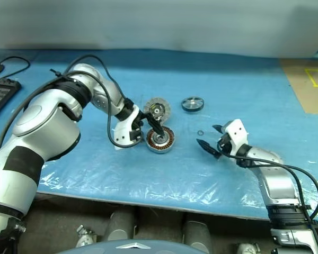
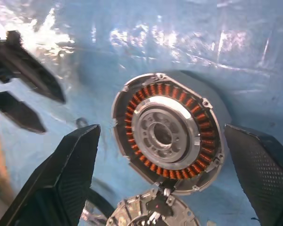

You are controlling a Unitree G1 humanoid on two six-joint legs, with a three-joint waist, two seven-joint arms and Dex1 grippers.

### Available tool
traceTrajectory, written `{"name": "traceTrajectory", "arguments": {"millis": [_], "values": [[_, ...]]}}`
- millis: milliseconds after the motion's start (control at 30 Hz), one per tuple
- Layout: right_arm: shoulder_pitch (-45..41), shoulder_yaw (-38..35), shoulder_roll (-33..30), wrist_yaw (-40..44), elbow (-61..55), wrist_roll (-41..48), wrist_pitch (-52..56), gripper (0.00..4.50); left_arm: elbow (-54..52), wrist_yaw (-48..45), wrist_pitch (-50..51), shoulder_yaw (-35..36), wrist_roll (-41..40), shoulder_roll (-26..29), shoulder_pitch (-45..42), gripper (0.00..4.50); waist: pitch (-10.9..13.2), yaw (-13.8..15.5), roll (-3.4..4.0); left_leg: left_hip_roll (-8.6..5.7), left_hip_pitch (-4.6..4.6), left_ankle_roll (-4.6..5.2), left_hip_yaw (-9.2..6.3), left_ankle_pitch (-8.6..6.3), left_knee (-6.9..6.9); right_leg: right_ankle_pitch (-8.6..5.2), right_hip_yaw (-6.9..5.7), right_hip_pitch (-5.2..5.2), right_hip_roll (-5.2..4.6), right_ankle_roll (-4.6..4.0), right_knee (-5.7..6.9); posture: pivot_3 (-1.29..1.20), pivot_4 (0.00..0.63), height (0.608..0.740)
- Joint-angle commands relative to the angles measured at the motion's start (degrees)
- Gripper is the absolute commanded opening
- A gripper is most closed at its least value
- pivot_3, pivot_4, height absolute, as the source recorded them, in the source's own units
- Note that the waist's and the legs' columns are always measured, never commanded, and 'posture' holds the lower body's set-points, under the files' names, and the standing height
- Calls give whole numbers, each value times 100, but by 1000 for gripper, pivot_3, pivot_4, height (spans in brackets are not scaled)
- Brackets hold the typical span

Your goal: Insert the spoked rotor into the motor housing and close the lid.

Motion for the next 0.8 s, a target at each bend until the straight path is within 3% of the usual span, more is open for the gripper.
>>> {"name": "traceTrajectory", "arguments": {"millis": [33, 67, 167, 200, 233, 300, 500, 733, 800], "values": [[-262, 93, 62, 49, 230, -102, -234, 4500, 615, -1152, -115, 583, -1088, 89, -40, 4368, 0, -1, 0, 0, -2, 0, 0, 0, 1, 0, 1, -3, 0, 0, 2, 0, 150, 740], [-319, 128, 80, 63, 315, -130, -269, 4500, 999, -1747, -115, 1073, -1250, 7, -6, 4368, 0, -1, 0, -1, -1, 0, 2, 0, 3, 0, 3, -3, 0, 0, 3, 0, 150, 740], [-526, 173, 147, 34, 637, -208, -355, 4500, 3743, -4816, 174, 4249, -808, -179, -702, 4368, 4, -11, -7, -1, 0, 0, 4, 1, 7, 2, 4, -3, 1, -3, 6, 0, 150, 740], [-588, 195, 169, 28, 744, -243, -392, 4500, 4153, -6340, 1023, 5445, -1150, -93, -787, 4368, 4, -10, -7, 0, -3, 1, 4, 1, 10, 2, 4, -4, 2, -3, 2, 0, 150, 740], [-642, 222, 191, 24, 842, -281, -423, 4500, 4275, -7301, 1865, 6328, -1285, 50, -746, 4368, 4, 0, -7, -1, 1, 1, 9, 1, 9, 2, 4, -4, 1, -4, -1, 0, 150, 740], [-720, 264, 235, 24, 1002, -340, -462, 4500, 4282, -8017, 2728, 7368, -1088, 294, -522, 4368, 7, 9, -6, -6, 27, 1, 30, 1, -15, 1, 5, -2, -12, -6, -3, 0, 150, 740], [-805, 306, 283, 58, 1235, -427, -488, 4500, 4282, -8017, 4020, 9074, -130, 823, 269, 4368, 22, -2, 10, 15, 21, 3, 30, -1, -42, -28, -3, -13, -18, -54, -3, 0, 150, 740], [-935, 371, 314, -7, 1573, -579, -515, 4500, 4282, -8017, 3953, 9663, -271, 1177, 1279, 4368, 21, -6, 11, 19, -34, 22, 26, 10, -38, -19, -47, -69, -14, -40, 6, 0, 150, 740], [-934, 390, 308, -19, 1583, -614, -464, 4082, 4282, -8016, 3865, 9685, -666, 1141, 1623, 4402, 21, -4, 11, 19, -35, 23, 25, 9, -33, -21, -51, -68, -17, -44, 10, 0, 150, 740]]}}
